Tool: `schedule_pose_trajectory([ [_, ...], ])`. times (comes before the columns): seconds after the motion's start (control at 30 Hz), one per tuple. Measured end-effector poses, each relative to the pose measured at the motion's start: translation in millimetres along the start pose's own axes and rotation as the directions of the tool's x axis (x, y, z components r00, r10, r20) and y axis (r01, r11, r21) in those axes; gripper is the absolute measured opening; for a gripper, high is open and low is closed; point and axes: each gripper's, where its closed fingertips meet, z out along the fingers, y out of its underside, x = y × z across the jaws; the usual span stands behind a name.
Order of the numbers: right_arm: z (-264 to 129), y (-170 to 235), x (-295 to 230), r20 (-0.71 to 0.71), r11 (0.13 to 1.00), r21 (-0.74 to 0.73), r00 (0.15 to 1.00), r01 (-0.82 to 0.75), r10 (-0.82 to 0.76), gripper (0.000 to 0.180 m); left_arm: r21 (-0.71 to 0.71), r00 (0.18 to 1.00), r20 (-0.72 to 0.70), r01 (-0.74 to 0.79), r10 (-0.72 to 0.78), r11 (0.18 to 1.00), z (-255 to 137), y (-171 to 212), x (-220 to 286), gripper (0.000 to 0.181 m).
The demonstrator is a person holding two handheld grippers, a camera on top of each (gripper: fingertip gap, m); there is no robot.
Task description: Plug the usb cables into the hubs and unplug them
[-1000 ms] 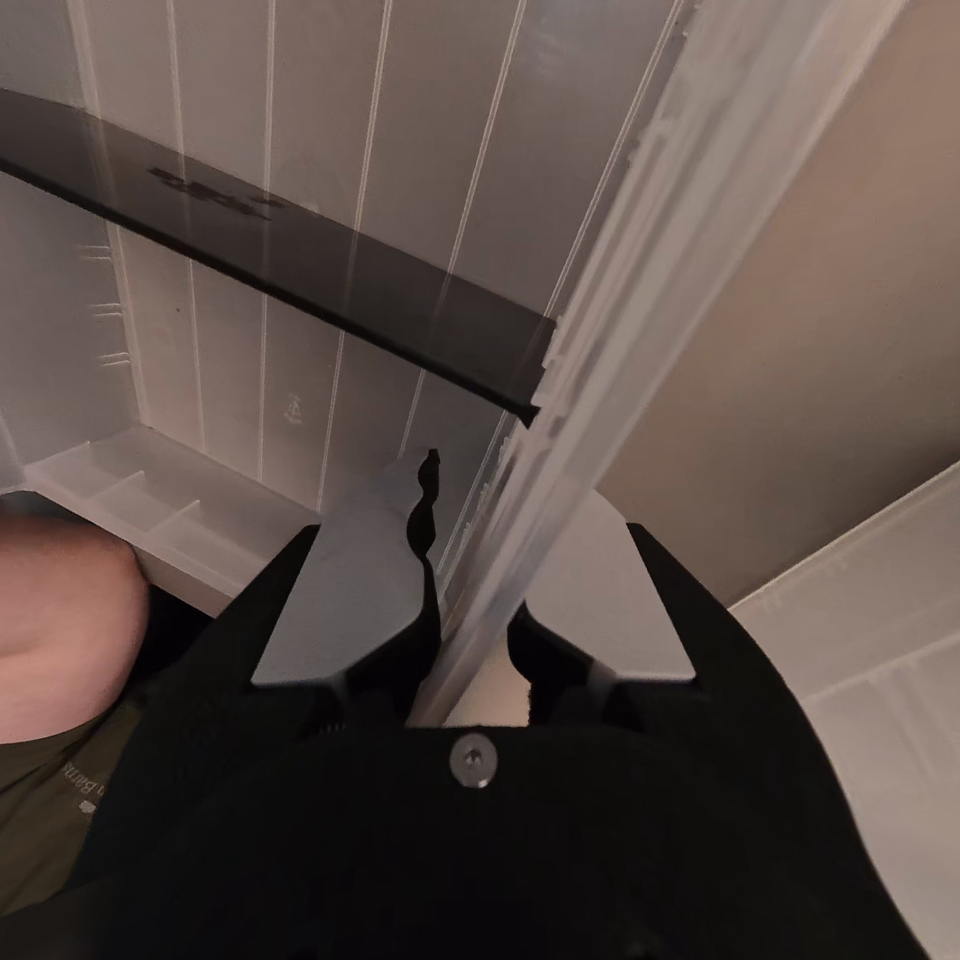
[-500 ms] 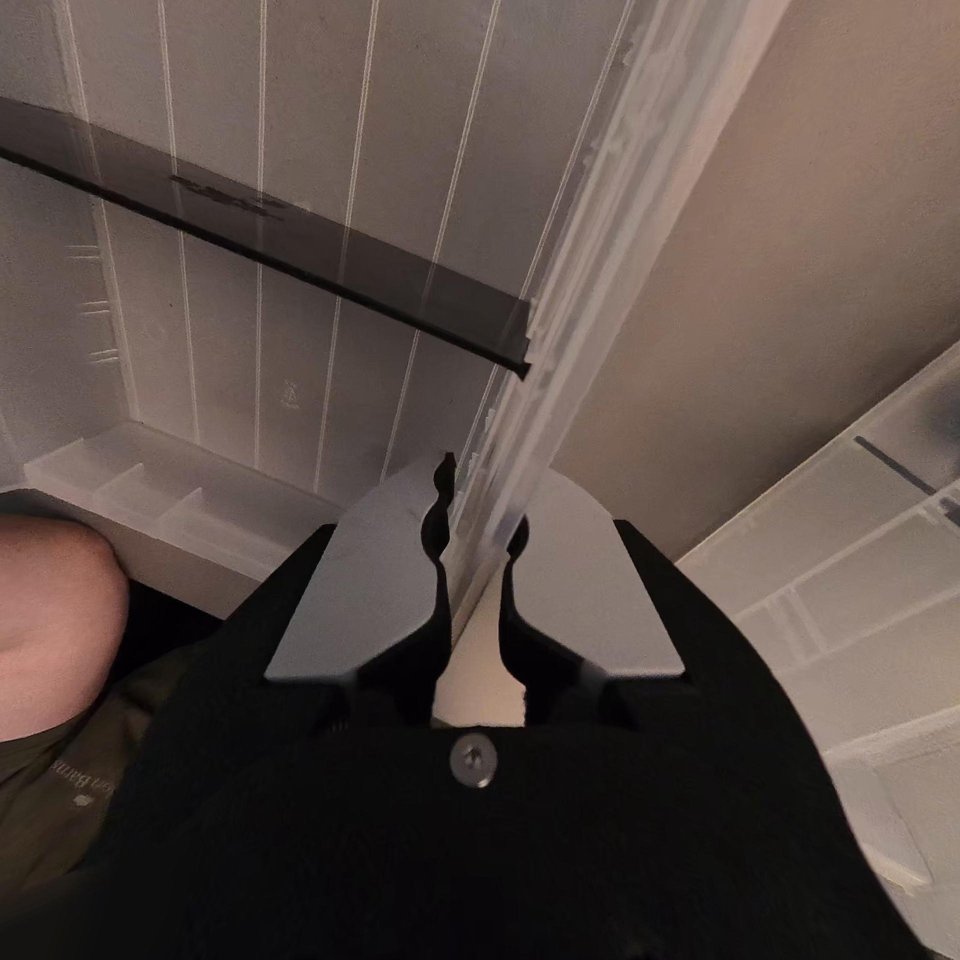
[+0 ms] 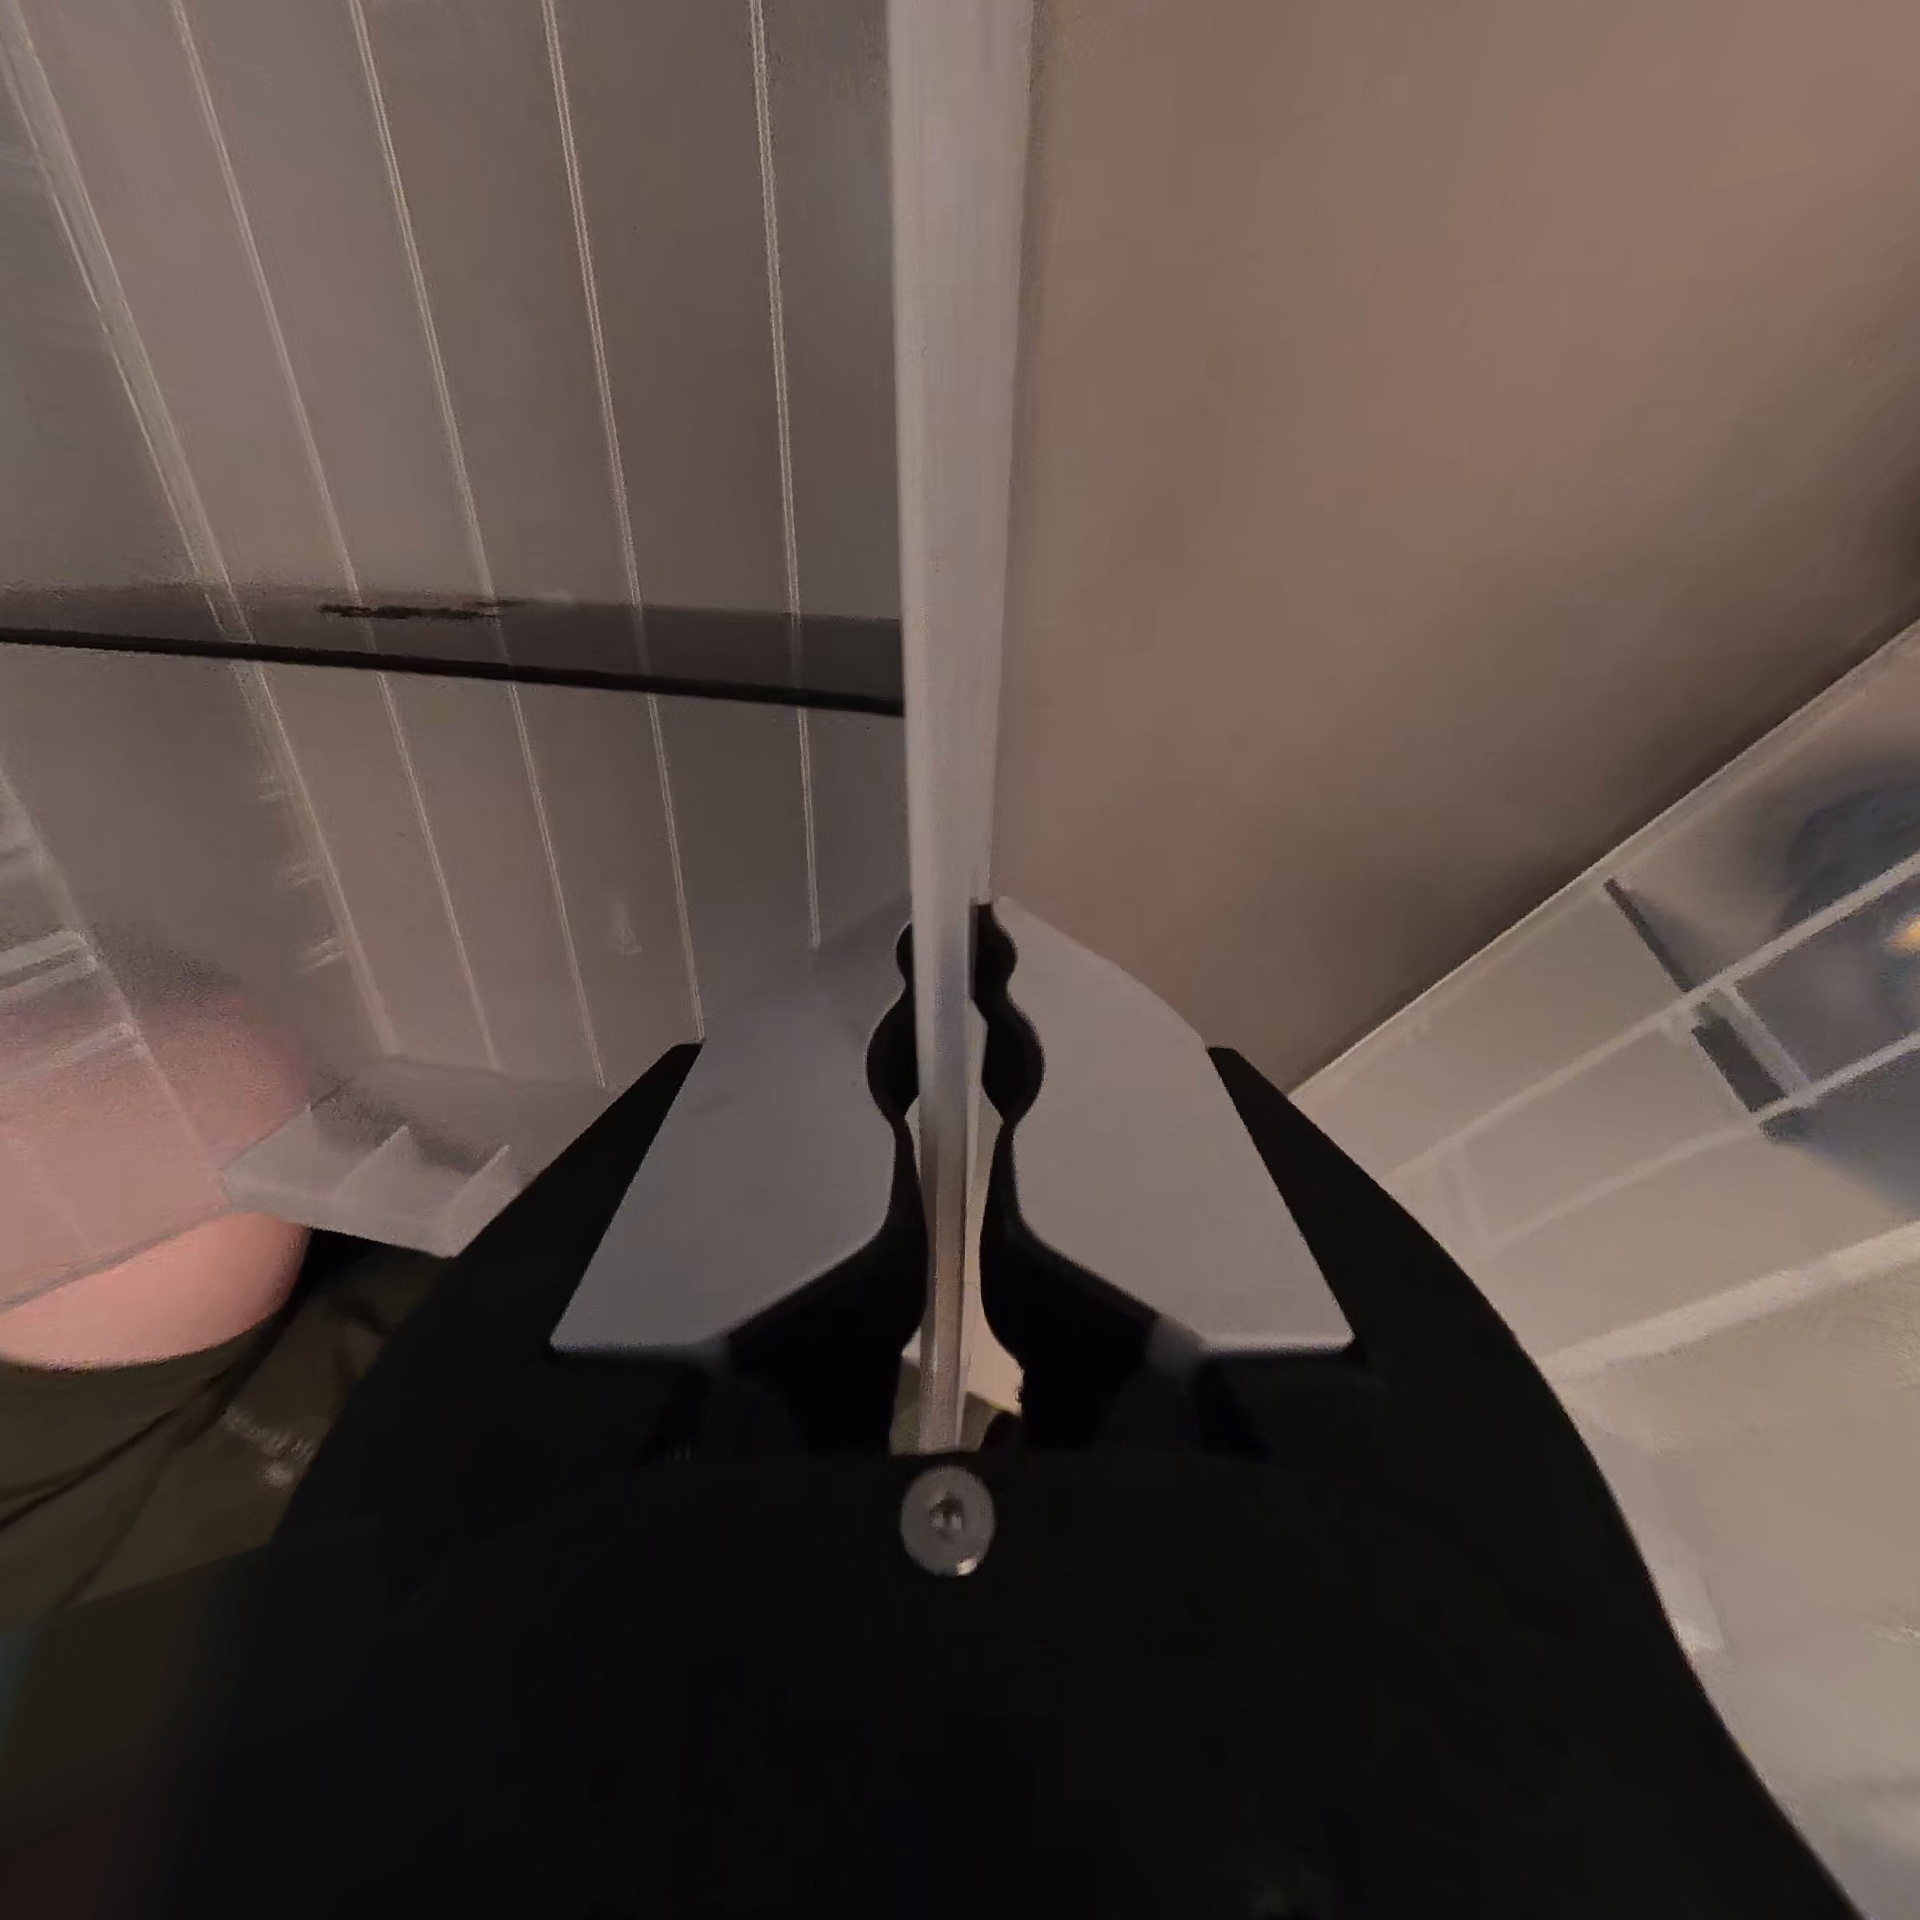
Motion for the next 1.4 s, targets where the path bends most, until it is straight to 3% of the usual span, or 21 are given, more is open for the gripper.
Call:
schedule_pose_trajectory([
  [0.03, -4.9, 1.7, -3.0, 0.018, 1.000, -0.026, 1.000, 0.009, -0.009, 0.007, 0.006, 1.000, 0.020, 0.011, -0.011, 1.000, -4.2, -0.9, -5.5, 0.007],
  [0.2, -46.2, 9.0, -17.1, 0.117, 0.996, -0.080, 0.993, 0.038, -0.029, 0.005, 0.129, 0.983, 0.076, 0.158, -0.168, 0.979, -27.3, -18.1, -27.3, 0.011],
  [0.33, -107.5, 20.5, -2.9, 0.150, 0.998, -0.030, 0.987, 0.053, -0.048, 0.006, 0.208, 0.924, -0.115, 0.382, -0.365, 0.901, -29.5, -33.6, -16.3, 0.020],
  [0.53, -232.8, 46.1, 65.6, 0.213, 0.958, 0.283, 0.977, -0.039, -0.023, 0.007, -0.156, 0.787, -0.372, 0.470, -0.492, 0.869, 35.3, -1.8, 59.0, 0.035],
  [0.57, -254.7, 52.7, 83.4, 0.221, 0.937, 0.342, 0.975, -0.066, -0.012, 0.007, -0.223, 0.709, -0.466, 0.485, -0.529, 0.846, 46.5, -6.0, 87.1, 0.033],
  [0.63, -294.4, 69.5, 128.1, 0.221, 0.889, 0.441, 0.975, -0.125, 0.027, 0.007, -0.357, 0.445, -0.666, 0.514, -0.598, 0.780, 57.2, -32.5, 155.4, 0.033],
  [0.67, -310.7, 79.6, 153.4, 0.220, 0.859, 0.486, 0.974, -0.163, 0.060, 0.007, -0.427, 0.355, -0.700, 0.488, -0.620, 0.761, 63.4, -38.8, 190.2, 0.034],
  [0.7, -323.6, 90.7, 180.0, 0.216, 0.827, 0.525, 0.971, -0.202, 0.100, 0.007, -0.492, 0.330, -0.701, 0.419, -0.633, 0.763, 72.1, -34.8, 225.7, 0.040],
  [0.77, -338.7, 115.7, 233.0, 0.210, 0.763, 0.583, 0.959, -0.279, 0.190, 0.007, -0.605, 0.352, -0.671, 0.248, -0.653, 0.756, 89.5, -10.8, 290.7, 0.065],
  [0.83, -340.1, 143.3, 281.5, 0.213, 0.704, 0.612, 0.933, -0.360, 0.291, 0.007, -0.685, 0.322, -0.639, 0.174, -0.698, 0.708, 103.0, 4.9, 341.3, 0.074],
  [0.9, -330.2, 171.2, 324.3, 0.216, 0.658, 0.622, 0.901, -0.423, 0.375, 0.006, -0.733, 0.317, -0.596, 0.160, -0.737, 0.661, 117.6, 18.7, 377.0, 0.066],
  [0.97, -312.3, 196.1, 362.0, 0.230, 0.615, 0.626, 0.867, -0.479, 0.441, 0.007, -0.785, 0.420, -0.545, 0.049, -0.725, 0.618, 128.0, 48.1, 403.3, 0.069],
  [1.07, -276.2, 226.0, 409.8, 0.246, 0.570, 0.610, 0.816, -0.550, 0.524, 0.007, -0.821, 0.622, -0.516, -0.164, -0.589, 0.547, 146.1, 87.3, 421.4, 0.069],
  [1.27, -199.1, 256.0, 460.7, 0.212, 0.570, 0.529, 0.748, -0.629, 0.629, 0.007, -0.885, 0.622, -0.450, -0.405, -0.641, 0.228, 120.1, 113.4, 447.0, 0.074],
  [1.4, -163.8, 256.7, 464.9, 0.190, 0.619, 0.473, 0.759, -0.627, 0.623, 0.007, -0.891, 0.659, -0.417, -0.432, -0.626, 0.139, 122.6, 111.7, 450.4, 0.047],
])
